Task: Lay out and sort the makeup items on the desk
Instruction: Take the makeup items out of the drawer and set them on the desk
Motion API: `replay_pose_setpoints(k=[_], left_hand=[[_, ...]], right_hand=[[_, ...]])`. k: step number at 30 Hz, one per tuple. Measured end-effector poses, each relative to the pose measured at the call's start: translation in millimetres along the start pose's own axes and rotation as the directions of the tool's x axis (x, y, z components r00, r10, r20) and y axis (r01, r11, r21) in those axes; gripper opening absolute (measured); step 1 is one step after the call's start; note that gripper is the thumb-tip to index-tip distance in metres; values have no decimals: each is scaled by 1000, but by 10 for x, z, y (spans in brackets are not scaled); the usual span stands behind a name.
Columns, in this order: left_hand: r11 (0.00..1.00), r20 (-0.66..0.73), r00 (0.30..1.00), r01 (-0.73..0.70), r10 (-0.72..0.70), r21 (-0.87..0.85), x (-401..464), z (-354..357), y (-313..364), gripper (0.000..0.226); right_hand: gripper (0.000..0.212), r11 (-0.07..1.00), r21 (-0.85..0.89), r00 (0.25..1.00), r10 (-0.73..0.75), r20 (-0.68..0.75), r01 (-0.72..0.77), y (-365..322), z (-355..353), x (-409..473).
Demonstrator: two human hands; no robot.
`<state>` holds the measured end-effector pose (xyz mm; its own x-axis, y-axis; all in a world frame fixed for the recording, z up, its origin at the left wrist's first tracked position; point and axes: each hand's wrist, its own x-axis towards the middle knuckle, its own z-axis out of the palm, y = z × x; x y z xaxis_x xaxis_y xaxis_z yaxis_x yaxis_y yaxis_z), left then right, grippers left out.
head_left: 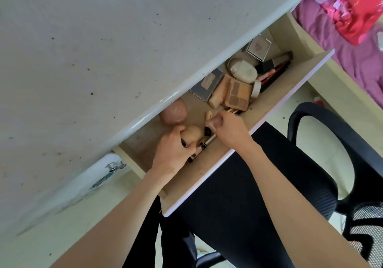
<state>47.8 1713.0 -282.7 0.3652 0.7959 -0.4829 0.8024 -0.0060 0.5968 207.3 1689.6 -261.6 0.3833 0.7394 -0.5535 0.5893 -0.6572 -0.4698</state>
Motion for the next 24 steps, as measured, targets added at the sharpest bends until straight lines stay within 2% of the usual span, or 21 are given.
replay_pose_setpoints(k=[3, 6, 9, 12, 17, 24], left_hand=[[997, 8, 997, -78, 78, -22, -221, -300, 128, 51], [987, -44, 987, -156, 154, -45, -375, -656, 287, 50], [978, -134, 971, -203, 197, -35, -400, -1063, 380, 48], [977, -236, 951, -210, 199, -22, -310, -1456, 313, 44], [987, -303, 939, -151, 163, 64, -115, -2017, 3, 44], [993, -399, 909, -100, 120, 70, 202, -2685, -409, 44]], right_hand=[[17, 964, 259, 993, -29, -112, 57, -75, -120, -168], [22, 826, 556, 983, 11, -183, 95, -241, -238, -322], [32, 721, 681, 976, 35, -215, 124, -487, -325, -369], [32, 719, 682, 979, 9, -205, 136, -804, -345, -296], [26, 753, 635, 982, -75, -174, 170, -1385, -231, -124], [30, 862, 456, 975, -175, -140, 220, -2118, 50, 177]])
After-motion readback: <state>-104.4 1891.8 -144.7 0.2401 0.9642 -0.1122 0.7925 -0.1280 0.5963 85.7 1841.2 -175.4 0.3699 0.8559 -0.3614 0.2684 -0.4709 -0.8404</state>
